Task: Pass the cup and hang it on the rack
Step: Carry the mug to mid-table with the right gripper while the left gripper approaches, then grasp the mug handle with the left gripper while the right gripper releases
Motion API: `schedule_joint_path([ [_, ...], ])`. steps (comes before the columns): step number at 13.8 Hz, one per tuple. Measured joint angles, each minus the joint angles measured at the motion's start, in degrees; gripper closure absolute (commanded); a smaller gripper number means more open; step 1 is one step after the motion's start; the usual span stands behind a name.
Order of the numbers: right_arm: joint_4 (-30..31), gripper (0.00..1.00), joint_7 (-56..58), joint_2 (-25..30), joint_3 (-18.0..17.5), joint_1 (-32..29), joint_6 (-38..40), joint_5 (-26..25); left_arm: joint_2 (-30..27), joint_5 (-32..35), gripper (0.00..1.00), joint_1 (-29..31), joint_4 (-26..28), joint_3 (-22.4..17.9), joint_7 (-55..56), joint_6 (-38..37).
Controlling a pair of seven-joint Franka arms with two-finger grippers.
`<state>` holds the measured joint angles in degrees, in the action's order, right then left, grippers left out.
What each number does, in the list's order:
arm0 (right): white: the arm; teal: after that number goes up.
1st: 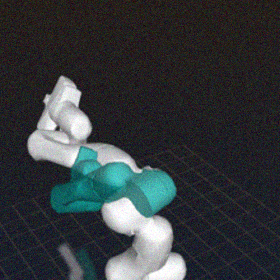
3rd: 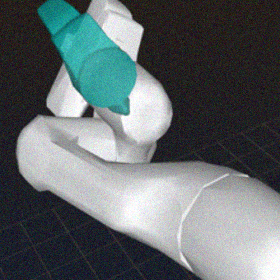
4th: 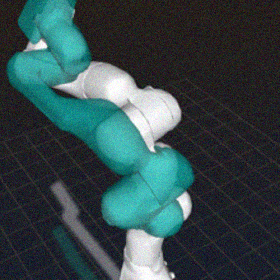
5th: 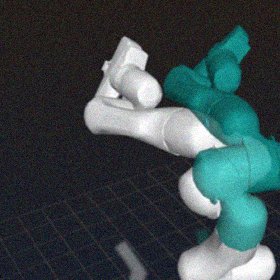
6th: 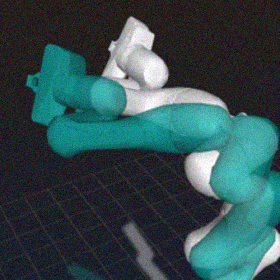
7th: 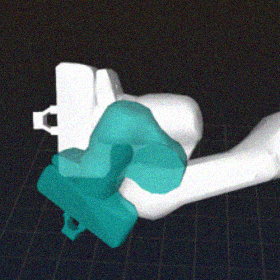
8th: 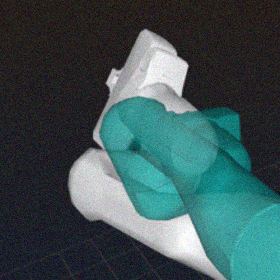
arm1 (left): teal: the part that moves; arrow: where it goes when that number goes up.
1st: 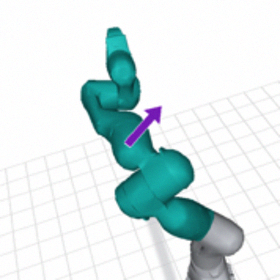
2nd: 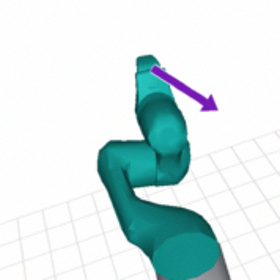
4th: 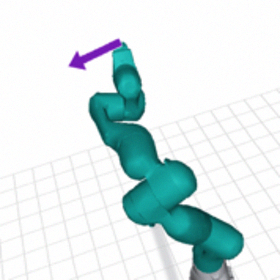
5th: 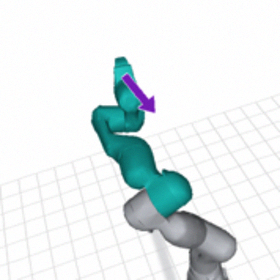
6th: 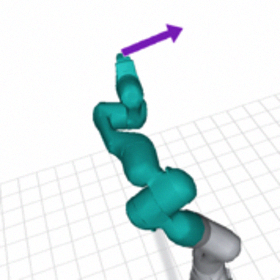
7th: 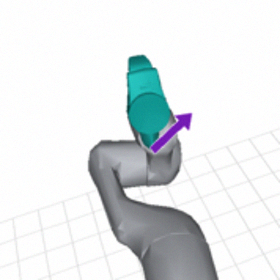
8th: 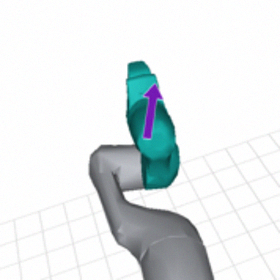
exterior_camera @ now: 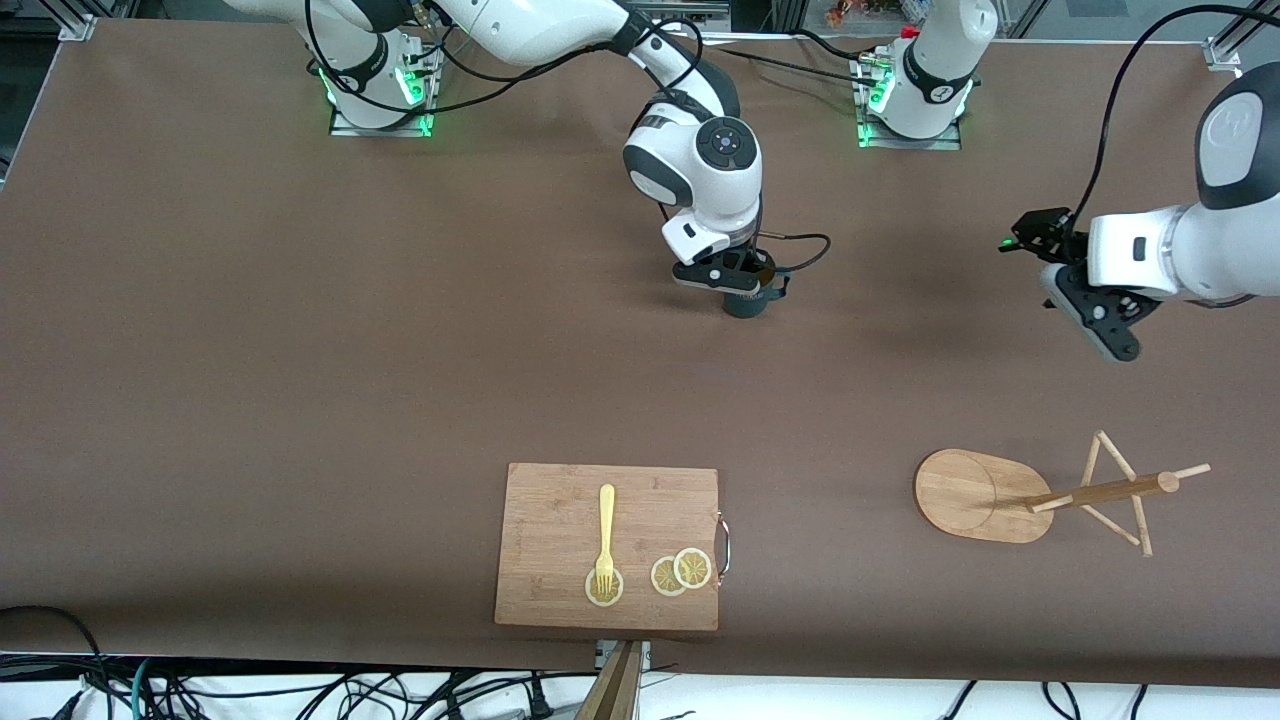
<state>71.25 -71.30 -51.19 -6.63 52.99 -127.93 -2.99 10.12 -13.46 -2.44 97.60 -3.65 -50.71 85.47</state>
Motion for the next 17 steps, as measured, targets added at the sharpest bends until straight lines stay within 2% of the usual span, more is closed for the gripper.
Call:
schedule_joint_path([
  [1,-0.1,0.45,-0.1,-0.2,0.1,0.0,-0.2,0.0,0.0,-1.6,0.00,0.3,2.2,0.0,-4.9,1.7],
  [5,-1.3,0.37,-2.1,-0.1,0.2,0.0,-0.3,0.0,0.0,-9.1,0.00,0.7,11.3,0.0,-22.8,9.8],
  [7,-2.8,0.18,-2.2,1.7,0.6,-0.6,2.7,0.0,0.0,-13.9,0.00,0.7,15.8,0.0,-31.0,13.7],
  [8,-3.3,0.06,-2.2,3.4,0.8,-1.4,4.3,0.0,0.1,-16.7,0.00,0.7,18.0,0.0,-35.0,15.9],
  [9,-3.5,0.01,-1.8,5.8,0.9,-2.7,5.6,0.0,0.1,-19.7,0.00,0.7,20.3,0.1,-39.2,18.1],
  [14,-2.8,0.00,11.3,16.8,1.4,-12.9,19.0,0.0,0.6,-35.7,0.00,0.5,29.7,2.1,-59.7,28.0],
  [17,-0.3,0.00,20.8,22.3,2.1,-21.0,22.6,1.8,4.7,-48.2,0.00,0.6,33.1,2.1,-75.9,29.2],
])
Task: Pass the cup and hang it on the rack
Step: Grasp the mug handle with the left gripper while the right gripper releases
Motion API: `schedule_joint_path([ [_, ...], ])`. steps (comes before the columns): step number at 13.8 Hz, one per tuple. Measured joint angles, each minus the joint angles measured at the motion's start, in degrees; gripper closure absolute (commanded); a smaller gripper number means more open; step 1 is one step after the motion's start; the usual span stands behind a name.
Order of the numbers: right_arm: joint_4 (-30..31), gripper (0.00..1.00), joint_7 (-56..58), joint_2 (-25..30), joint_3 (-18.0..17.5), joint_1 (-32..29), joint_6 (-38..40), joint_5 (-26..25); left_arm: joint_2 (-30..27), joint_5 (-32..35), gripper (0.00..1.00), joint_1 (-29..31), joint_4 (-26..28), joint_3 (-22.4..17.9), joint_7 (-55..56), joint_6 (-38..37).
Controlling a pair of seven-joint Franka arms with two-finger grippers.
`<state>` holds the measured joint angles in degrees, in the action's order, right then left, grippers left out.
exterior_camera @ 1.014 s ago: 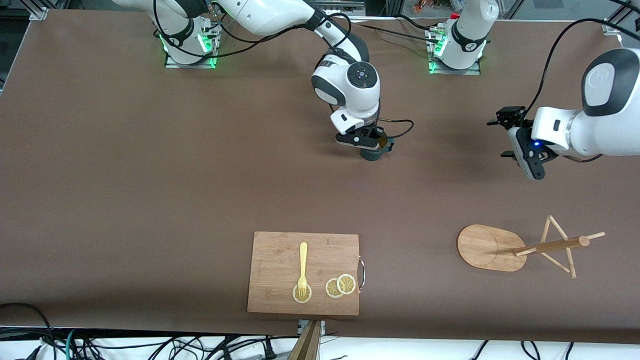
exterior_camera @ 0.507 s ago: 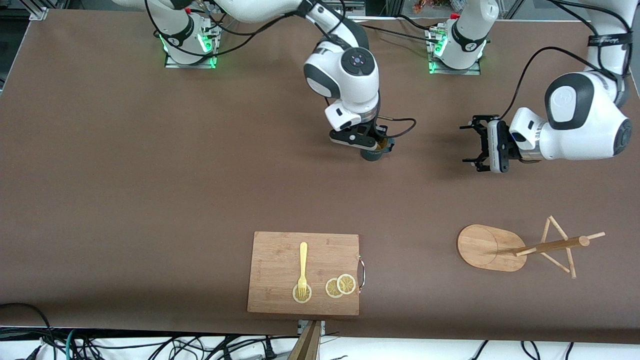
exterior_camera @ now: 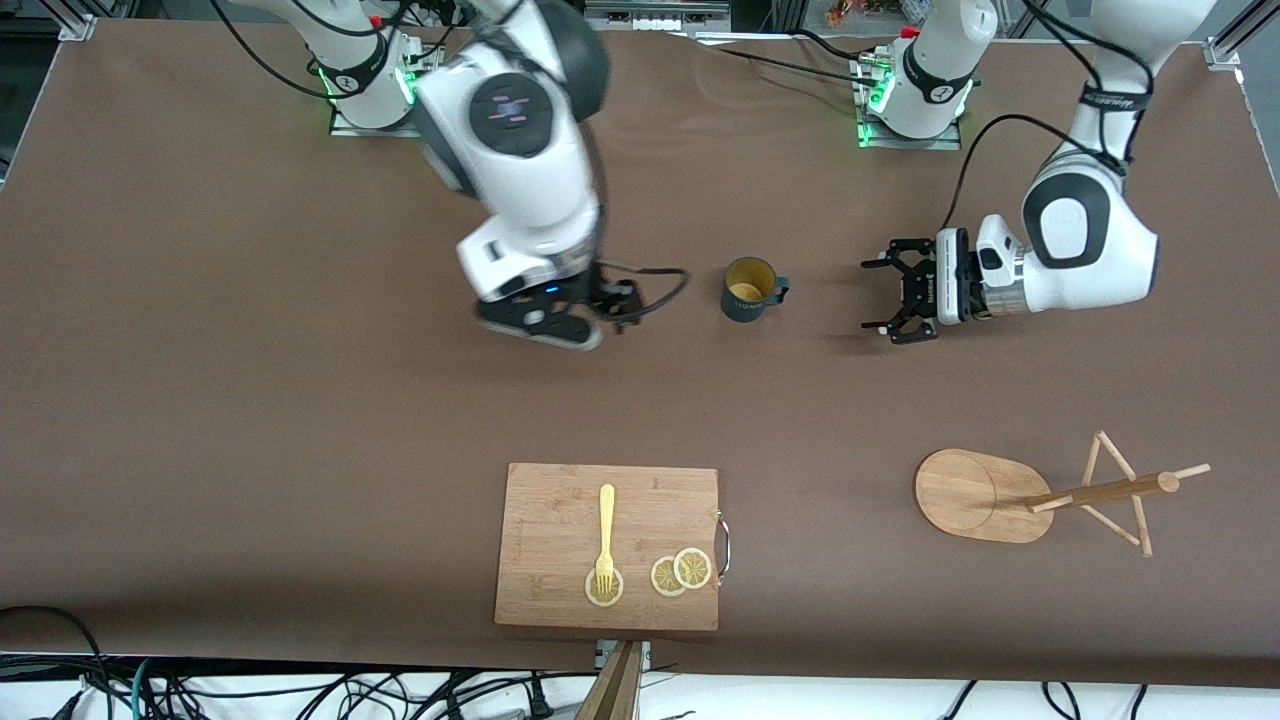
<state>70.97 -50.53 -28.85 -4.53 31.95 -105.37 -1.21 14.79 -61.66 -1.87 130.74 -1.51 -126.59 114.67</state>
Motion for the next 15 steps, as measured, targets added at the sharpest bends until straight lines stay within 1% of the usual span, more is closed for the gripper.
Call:
schedule_joint_path([
  [2,3.6,0.00,9.2,4.8,1.1,-5.3,2.5,3.6,4.0,-7.2,0.00,0.0,1.1,0.0,-9.4,0.1],
  [4,9.2,0.00,18.8,10.7,3.8,-8.5,5.3,5.3,8.0,-13.5,0.00,0.0,1.7,0.4,-18.7,-0.1],
  [7,21.2,0.00,30.7,20.3,9.8,-8.9,5.6,5.6,12.8,-20.1,0.00,-0.1,1.9,2.1,-27.9,-0.9],
  [9,27.3,0.00,37.2,25.4,13.6,-8.9,5.6,5.6,14.6,-22.2,0.00,-0.4,2.5,4.2,-29.4,-1.0],
  [11,30.7,0.00,43.9,28.7,17.5,-8.9,6.1,5.6,15.3,-24.3,0.00,-1.0,3.4,5.4,-30.1,-1.0],
  [13,32.0,0.00,49.0,30.2,20.9,-8.9,7.1,5.6,15.3,-25.3,0.00,-1.3,4.5,5.7,-30.5,-1.0],
  [15,32.3,0.00,51.0,30.4,22.2,-8.9,7.2,5.1,15.3,-25.3,0.00,-1.4,5.2,5.8,-30.6,-1.0],
])
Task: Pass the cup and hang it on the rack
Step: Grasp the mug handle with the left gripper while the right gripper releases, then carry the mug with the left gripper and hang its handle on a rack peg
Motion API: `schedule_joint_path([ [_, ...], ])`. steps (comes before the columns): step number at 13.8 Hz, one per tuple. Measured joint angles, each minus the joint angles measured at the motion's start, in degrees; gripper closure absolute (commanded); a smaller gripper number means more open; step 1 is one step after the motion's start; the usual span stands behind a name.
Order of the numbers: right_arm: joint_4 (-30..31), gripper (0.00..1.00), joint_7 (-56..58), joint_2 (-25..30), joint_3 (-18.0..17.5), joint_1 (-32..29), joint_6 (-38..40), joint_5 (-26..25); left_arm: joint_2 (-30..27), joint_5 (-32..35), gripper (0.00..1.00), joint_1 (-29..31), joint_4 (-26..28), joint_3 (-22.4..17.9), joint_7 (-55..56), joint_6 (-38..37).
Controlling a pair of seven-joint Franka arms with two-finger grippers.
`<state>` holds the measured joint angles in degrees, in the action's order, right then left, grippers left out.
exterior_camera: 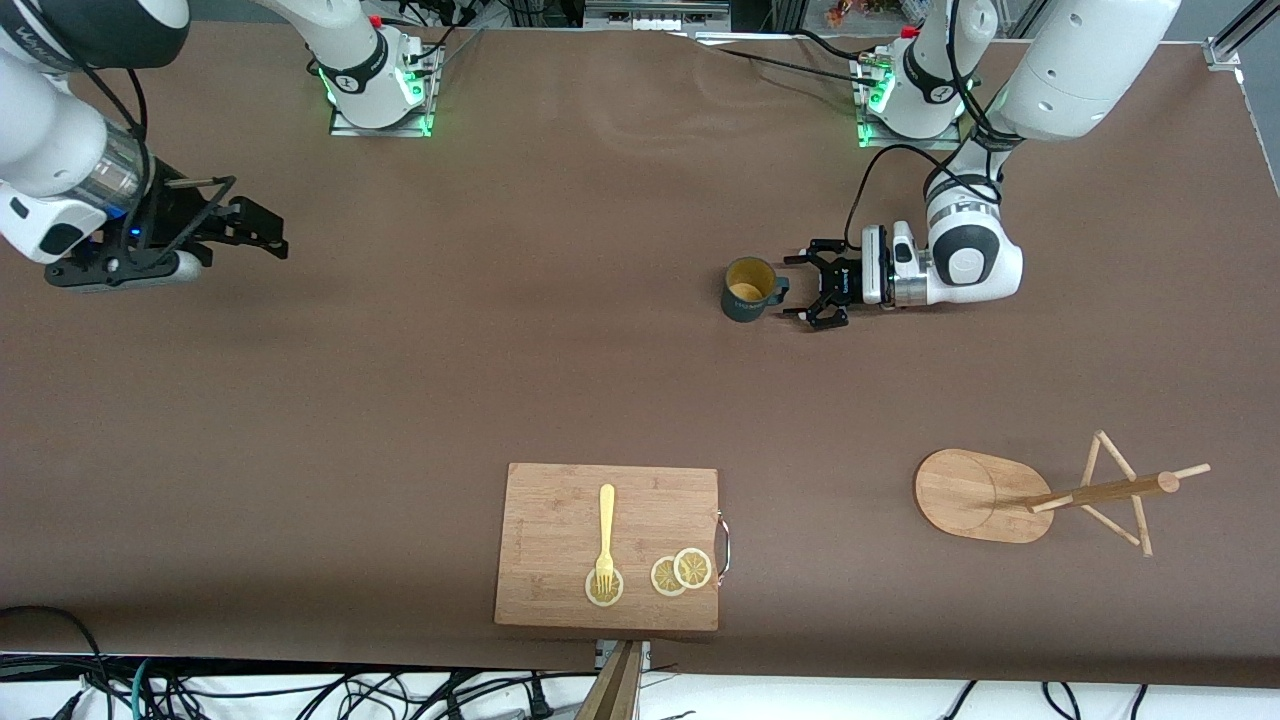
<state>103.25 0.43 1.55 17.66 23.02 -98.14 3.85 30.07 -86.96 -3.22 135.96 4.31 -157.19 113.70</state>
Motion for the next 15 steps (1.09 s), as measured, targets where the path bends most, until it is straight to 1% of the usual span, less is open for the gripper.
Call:
schedule_joint_path([
  [1,0.0,0.00,0.1,0.0,0.0,0.1,0.0,-0.7,0.0,-0.1,0.00,0.0,0.3,0.0,0.0,0.0],
  [2,0.0,0.00,0.1,0.0,-0.1,0.2,0.0,-1.3,0.1,-0.6,0.05,-0.1,0.5,0.0,0.0,0.0],
  [3,0.1,0.00,0.1,0.0,-0.1,0.3,0.0,-1.8,0.3,-1.4,0.14,-0.5,0.6,0.1,-0.1,0.0],
  [4,0.1,0.00,0.1,0.0,-0.2,0.4,-0.1,-2.8,0.4,-1.9,0.18,-0.8,0.6,0.2,-0.3,0.0],
  [5,0.1,0.00,0.1,-0.1,-0.4,0.5,-0.1,-3.9,0.5,-2.2,0.34,-1.0,0.6,0.2,-0.6,0.0],
  [6,0.1,0.00,0.1,-0.2,-0.5,0.6,-0.2,-4.4,0.5,-2.3,0.66,-1.2,0.6,0.2,-0.7,0.0],
  [7,0.1,0.00,0.1,-0.2,-0.5,0.7,-0.4,-4.6,0.5,-2.3,0.84,-1.3,0.6,0.2,-0.8,0.0],
  [8,0.0,0.00,0.1,-0.2,-0.5,0.8,-0.5,-4.7,0.5,-2.4,0.98,-1.3,0.6,0.2,-0.8,0.0],
  [9,-0.2,0.00,0.1,-0.2,-0.5,0.9,-0.6,-4.7,0.5,-2.4,1.00,-1.3,0.6,0.2,-0.8,0.0],
  [13,-1.0,0.00,0.1,-0.8,-0.6,1.3,-1.2,-4.8,0.5,-4.5,1.00,-1.2,0.5,-0.2,-0.7,0.0],
  [15,-2.9,0.00,0.1,-2.3,-0.8,2.0,-1.3,-5.1,0.4,-5.1,1.00,-0.5,0.5,-0.6,2.0,-0.4],
])
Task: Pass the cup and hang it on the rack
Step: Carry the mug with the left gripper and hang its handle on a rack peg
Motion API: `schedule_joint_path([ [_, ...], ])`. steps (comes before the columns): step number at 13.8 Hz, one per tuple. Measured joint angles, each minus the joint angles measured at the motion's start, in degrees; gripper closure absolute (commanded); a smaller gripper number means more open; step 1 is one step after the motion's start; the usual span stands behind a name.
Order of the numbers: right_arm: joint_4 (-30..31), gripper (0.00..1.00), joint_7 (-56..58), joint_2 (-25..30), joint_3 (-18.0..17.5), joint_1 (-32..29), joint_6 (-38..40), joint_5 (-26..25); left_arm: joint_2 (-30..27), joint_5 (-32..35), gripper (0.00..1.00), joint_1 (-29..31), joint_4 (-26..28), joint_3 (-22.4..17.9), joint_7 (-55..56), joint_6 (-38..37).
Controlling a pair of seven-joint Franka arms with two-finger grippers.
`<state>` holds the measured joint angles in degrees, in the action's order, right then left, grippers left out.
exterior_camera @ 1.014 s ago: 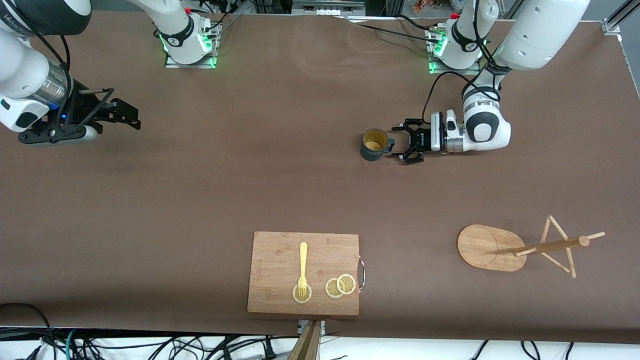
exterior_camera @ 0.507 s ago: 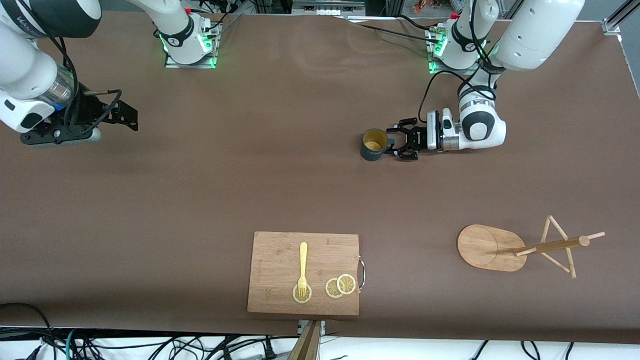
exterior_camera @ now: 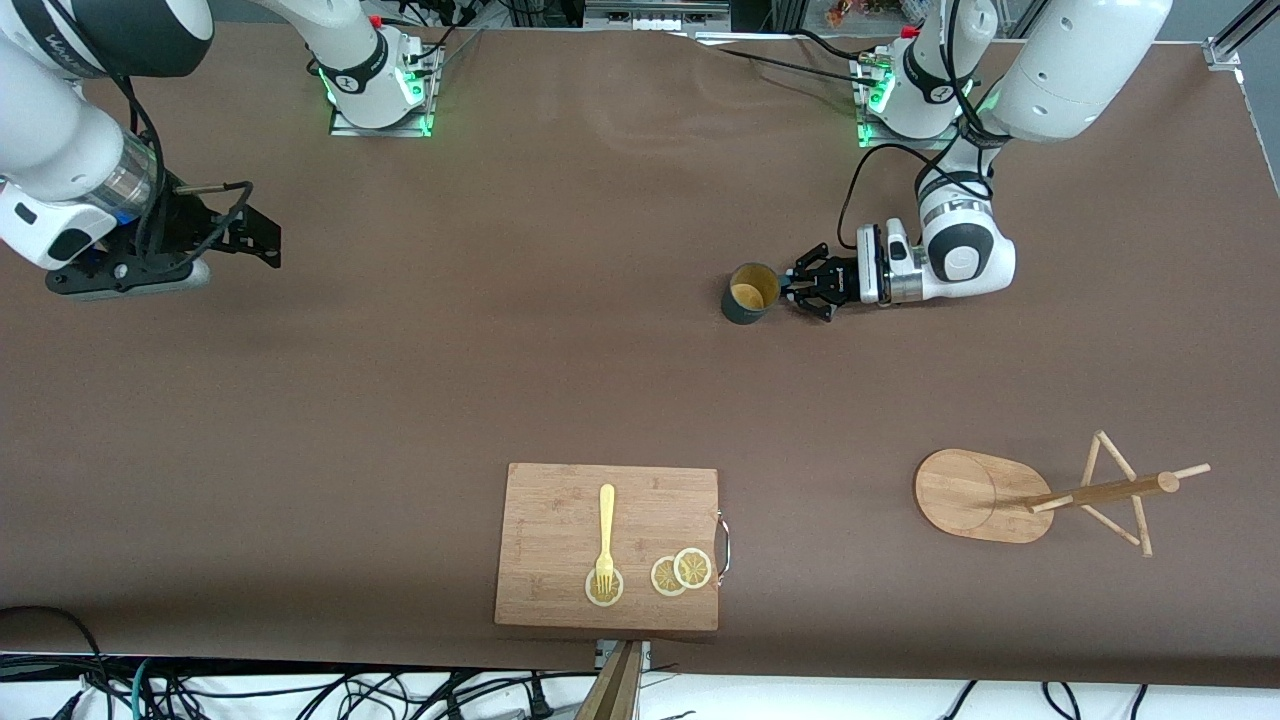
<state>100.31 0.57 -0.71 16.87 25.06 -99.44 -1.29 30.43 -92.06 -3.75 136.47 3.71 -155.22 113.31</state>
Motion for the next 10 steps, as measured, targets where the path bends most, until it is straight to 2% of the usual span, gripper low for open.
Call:
schedule_joint_path([
  [3,-4.7,0.00,0.0,-1.4,0.1,0.1,1.2,-0.8,-1.6,-0.2,1.00,2.6,-0.2,-1.0,14.0,-4.4],
  [6,-6.1,0.00,0.0,-1.5,0.2,0.1,2.7,-0.9,-7.2,3.0,1.00,5.9,-0.8,-3.6,38.4,-12.6],
  [10,-6.2,0.00,0.0,-1.5,-0.2,0.6,3.5,-0.8,-13.9,4.4,1.00,10.3,-1.4,-8.8,68.3,-19.9],
])
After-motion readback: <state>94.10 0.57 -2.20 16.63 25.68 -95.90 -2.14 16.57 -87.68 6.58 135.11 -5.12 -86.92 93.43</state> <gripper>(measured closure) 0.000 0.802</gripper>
